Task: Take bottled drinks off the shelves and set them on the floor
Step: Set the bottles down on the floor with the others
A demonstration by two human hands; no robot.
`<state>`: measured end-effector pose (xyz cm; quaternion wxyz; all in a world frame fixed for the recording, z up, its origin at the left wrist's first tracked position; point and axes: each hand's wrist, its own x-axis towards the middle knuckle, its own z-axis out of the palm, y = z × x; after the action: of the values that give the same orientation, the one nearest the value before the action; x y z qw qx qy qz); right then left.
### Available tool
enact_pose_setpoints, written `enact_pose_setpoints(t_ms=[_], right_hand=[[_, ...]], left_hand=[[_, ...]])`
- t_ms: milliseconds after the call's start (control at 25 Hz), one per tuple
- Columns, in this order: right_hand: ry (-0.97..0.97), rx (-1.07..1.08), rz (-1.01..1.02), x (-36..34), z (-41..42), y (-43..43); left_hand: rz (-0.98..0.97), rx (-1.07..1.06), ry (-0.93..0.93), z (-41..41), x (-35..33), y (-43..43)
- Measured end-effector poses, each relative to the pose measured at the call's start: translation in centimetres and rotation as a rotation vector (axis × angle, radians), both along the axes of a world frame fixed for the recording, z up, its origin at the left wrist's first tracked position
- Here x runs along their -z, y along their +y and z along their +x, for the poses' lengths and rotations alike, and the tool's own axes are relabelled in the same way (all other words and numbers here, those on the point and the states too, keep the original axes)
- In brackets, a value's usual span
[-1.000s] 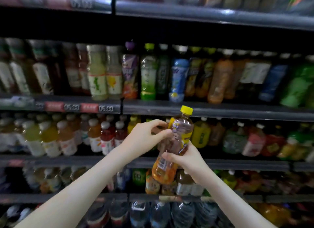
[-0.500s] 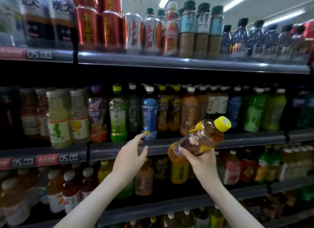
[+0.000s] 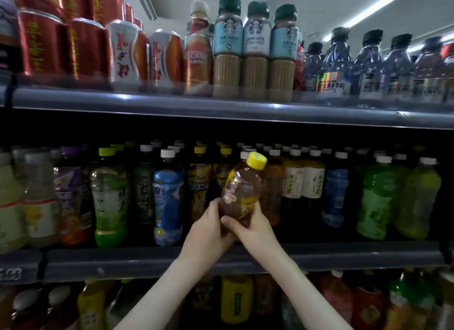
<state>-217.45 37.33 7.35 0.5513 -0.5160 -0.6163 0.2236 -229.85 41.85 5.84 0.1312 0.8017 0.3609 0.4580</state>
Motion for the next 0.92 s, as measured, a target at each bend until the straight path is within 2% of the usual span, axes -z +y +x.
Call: enact_pose_setpoints(t_ms=[80,160,200,280,360,520,680,840,920], right_hand=[[-0.064,0.032,0.122,-0.5,1.7,0.7],[-0.14,0.251,0.251,-0.6,3.5,2.2],[-0.186,0.308,0.225,-0.4,4.1,3.0],[-0.256,0.23,0.042,0.0,4.4,4.5],[-0.282,0.169,-0.054,0.9,4.6,5.7],[-0.29,0.213,-0.03,1.5,6.2,6.4],[-0.28,0.167,-0.059,1.9,6.6,6.6],[-0.288,0.083,-0.099,1.6,7.3,6.9],[-0.273,0.097,-0.115,1.6,7.6,7.1]], left_hand=[[-0.057,-0.117,-0.107,0.7,-0.1,0.4],[-0.134,-0.222,-0.195,1.3,-0.5,1.0],[-0.17,-0.266,-0.211,1.5,-0.6,1.5],[-0.226,-0.333,-0.177,2.1,-0.7,2.3],[-0.266,-0.363,-0.114,2.7,-0.5,2.7],[-0.282,-0.395,-0.098,4.3,0.2,3.2],[-0.28,-0.358,-0.056,4.9,0.3,3.5],[-0.199,-0.424,0.106,4.4,0.6,3.7],[-0.233,-0.38,0.105,4.0,0.4,4.1]])
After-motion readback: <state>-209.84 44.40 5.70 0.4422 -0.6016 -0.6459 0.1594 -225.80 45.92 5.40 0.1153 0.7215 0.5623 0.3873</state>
